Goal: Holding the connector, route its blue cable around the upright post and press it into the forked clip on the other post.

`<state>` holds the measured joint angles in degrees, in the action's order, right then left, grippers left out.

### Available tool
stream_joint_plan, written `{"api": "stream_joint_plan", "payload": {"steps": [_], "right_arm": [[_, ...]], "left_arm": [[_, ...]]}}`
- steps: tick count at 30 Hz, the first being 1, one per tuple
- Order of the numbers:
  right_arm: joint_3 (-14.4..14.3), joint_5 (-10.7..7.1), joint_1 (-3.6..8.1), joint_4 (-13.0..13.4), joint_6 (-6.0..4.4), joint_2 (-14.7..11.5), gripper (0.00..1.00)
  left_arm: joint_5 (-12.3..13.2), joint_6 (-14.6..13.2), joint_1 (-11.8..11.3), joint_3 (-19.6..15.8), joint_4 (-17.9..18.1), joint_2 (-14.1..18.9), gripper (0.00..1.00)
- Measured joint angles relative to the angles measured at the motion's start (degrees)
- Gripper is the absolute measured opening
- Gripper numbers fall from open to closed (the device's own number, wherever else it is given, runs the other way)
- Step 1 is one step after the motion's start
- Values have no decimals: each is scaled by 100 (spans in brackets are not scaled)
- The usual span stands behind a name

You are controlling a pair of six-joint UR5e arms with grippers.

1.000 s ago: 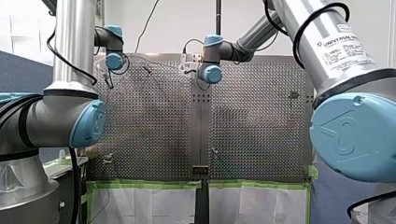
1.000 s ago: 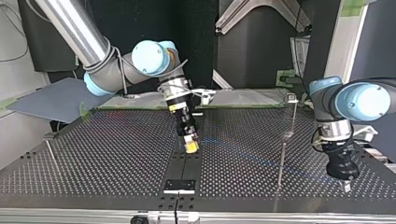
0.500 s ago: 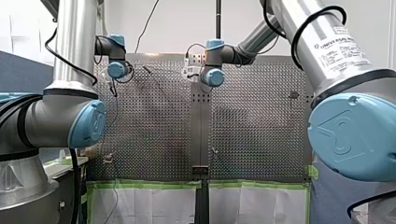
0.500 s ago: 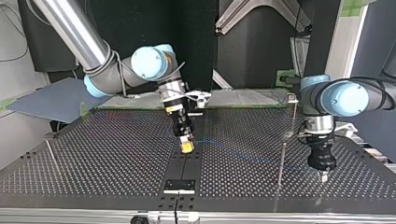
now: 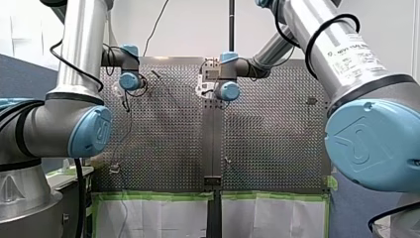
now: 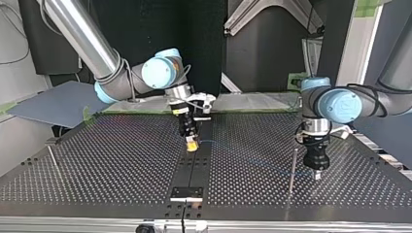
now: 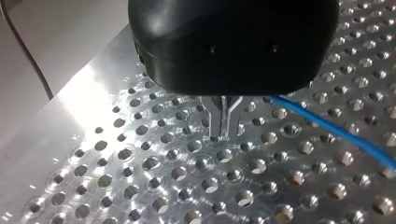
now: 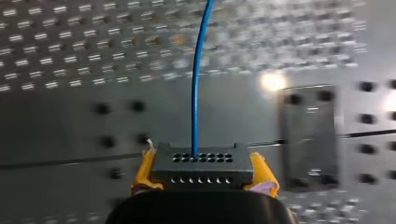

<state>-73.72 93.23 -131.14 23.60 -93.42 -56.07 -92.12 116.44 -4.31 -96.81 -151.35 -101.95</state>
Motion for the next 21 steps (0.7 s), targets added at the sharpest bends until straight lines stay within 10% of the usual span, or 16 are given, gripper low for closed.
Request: {"api": "stream_joint_plan", "payload": {"steps": [18,19,20,21], "right_arm": [[-796,80,100,457,-8,157,0],[-845,90,106,480,-5,158,0],[-911,108,114,511,-3,159,0],[-958,120,121,537,-6,160,0]], "left_arm": [[214,84,153,-19,-68,-207,30],[218,83,156,-20,-69,-210,36],[220,82,157,-20,-70,-211,87],[218,81,159,-20,-77,-212,87]]}}
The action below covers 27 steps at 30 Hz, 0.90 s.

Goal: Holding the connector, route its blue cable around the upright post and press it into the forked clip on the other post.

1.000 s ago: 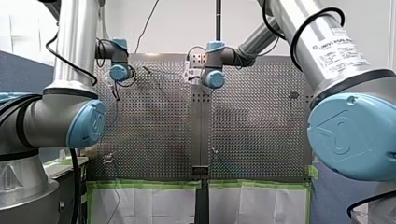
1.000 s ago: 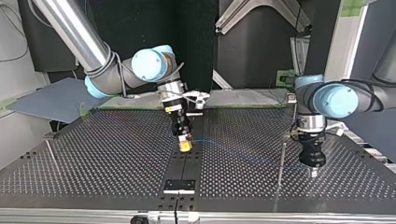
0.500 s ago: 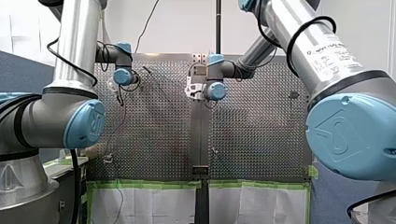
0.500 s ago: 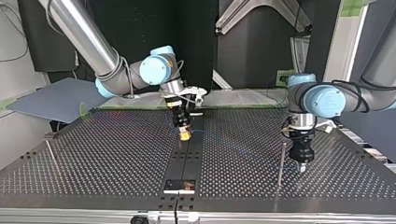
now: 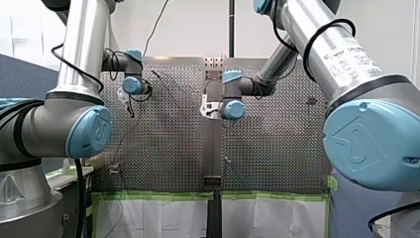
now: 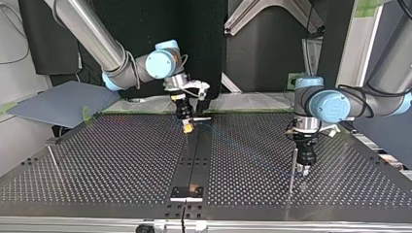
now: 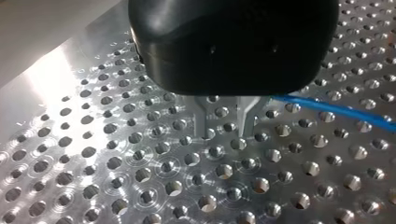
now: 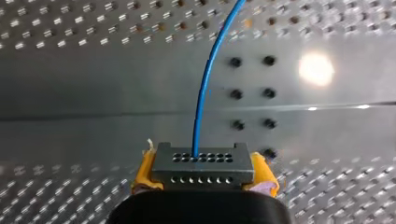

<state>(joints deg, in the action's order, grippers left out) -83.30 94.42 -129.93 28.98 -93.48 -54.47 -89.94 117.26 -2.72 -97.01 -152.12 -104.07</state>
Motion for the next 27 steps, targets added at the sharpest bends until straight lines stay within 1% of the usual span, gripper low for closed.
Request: {"api": "stream_joint_plan", "payload": {"steps": [1,9,13,16,23,25,27], "right_arm": [[-47,7,7,30,-3,0,0],[-428,58,116,373,-16,6,0],[-613,125,184,556,-36,7,0],[-739,221,263,684,-45,8,0],[-1051,518,520,996,-58,46,0],[-1132,563,599,1077,-58,104,0],[-1236,573,700,1181,-64,193,0]], "left_arm": [[-5,-1,3,0,-14,-1,100],[-192,8,10,0,-214,-3,100],[-212,14,14,0,-238,-3,100],[-213,15,17,0,-240,-3,100],[-220,21,6,0,-233,-4,100],[-221,26,4,0,-230,-6,100],[-221,30,3,0,-228,-6,100]]}}
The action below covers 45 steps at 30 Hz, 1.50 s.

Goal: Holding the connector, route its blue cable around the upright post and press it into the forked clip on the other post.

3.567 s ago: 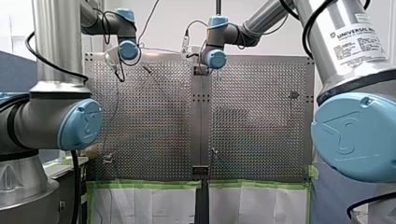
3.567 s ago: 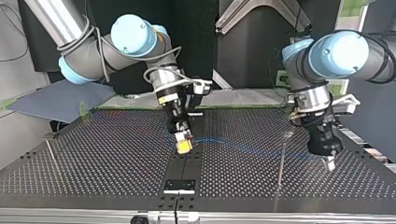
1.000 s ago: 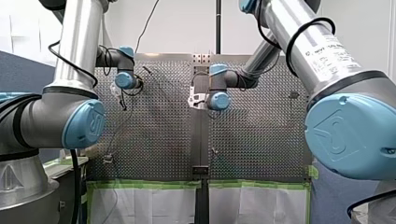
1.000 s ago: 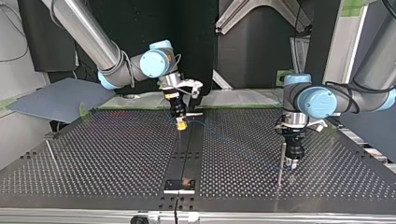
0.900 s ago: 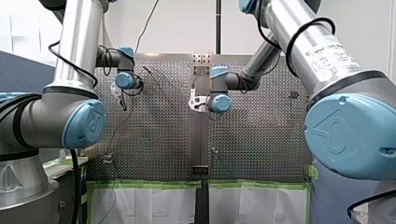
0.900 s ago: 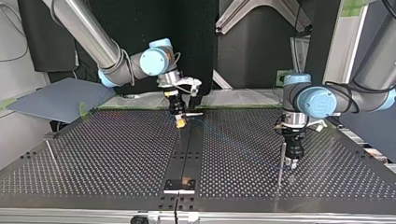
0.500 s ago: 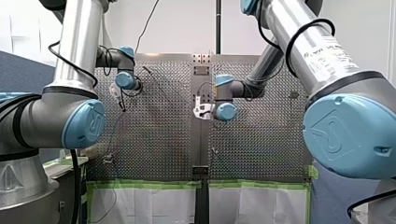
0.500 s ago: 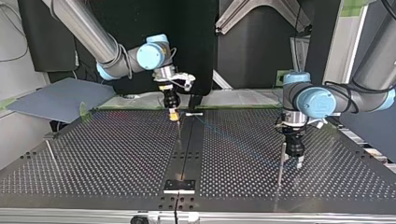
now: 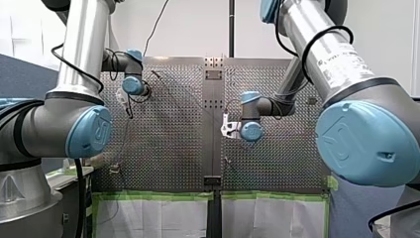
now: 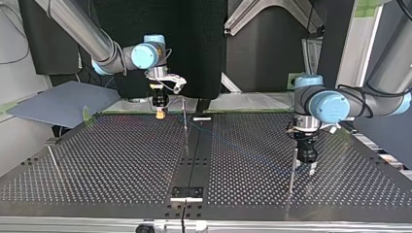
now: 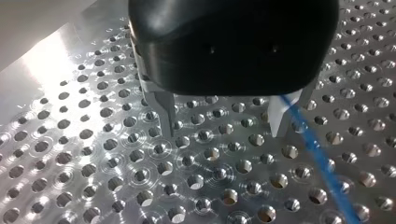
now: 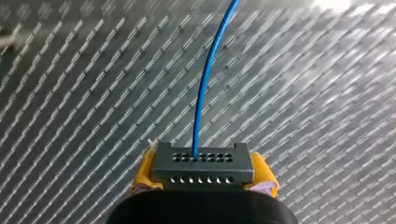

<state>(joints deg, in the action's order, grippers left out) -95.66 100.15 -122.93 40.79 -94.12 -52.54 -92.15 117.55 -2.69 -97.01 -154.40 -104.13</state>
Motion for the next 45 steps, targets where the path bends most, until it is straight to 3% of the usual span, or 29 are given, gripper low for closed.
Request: {"api": "stream_joint_plan", "payload": {"steps": [7,15,20,25,36,45], "right_arm": [[-291,-43,290,289,-36,281,0],[-666,213,609,665,-69,656,0],[-894,248,648,894,-126,885,0],[-1109,147,645,1110,-185,1099,0],[-1642,16,656,1646,-492,1636,0],[-1497,-1,659,2098,-733,2089,0]], "left_arm": [[0,4,-1,0,-7,2,100],[-4,-2,-6,1,6,2,100],[-5,-4,-7,0,12,2,100],[-8,-9,-9,0,14,2,100],[-8,-22,-13,0,14,3,100],[-8,-22,-25,0,14,2,100]]}}
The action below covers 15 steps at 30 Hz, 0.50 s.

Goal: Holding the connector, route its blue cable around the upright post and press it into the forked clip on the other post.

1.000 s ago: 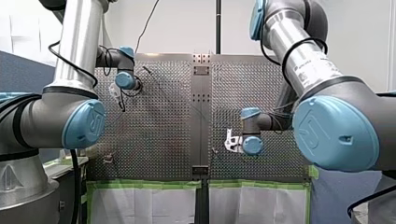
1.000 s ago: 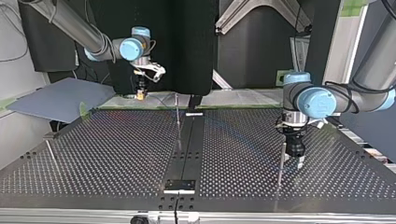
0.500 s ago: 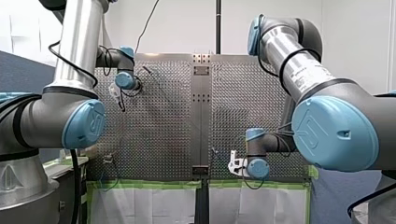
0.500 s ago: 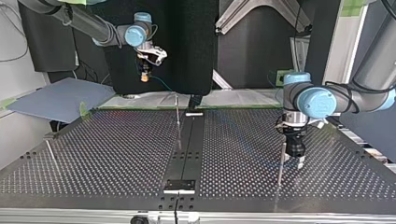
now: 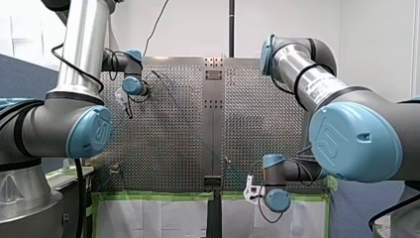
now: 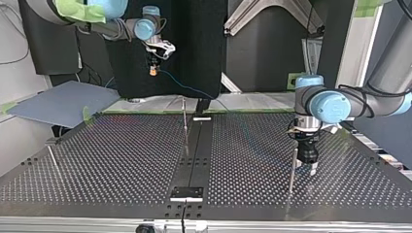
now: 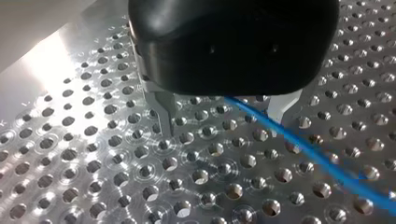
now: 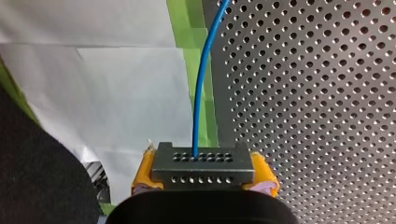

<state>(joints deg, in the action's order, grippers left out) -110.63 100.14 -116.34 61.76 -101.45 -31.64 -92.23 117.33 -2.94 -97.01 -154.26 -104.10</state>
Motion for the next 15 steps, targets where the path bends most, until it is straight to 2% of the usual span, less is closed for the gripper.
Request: {"api": "stream_joint_plan", "payload": {"steps": [2,5,15], "right_arm": [[43,-4,1,106,-82,106,0],[102,-10,1,240,-137,240,0],[416,-165,6,663,-233,663,0]], "left_arm": [[0,0,-3,0,0,0,100],[0,0,-14,0,0,-1,100],[-1,1,-35,1,0,-3,100]]}}
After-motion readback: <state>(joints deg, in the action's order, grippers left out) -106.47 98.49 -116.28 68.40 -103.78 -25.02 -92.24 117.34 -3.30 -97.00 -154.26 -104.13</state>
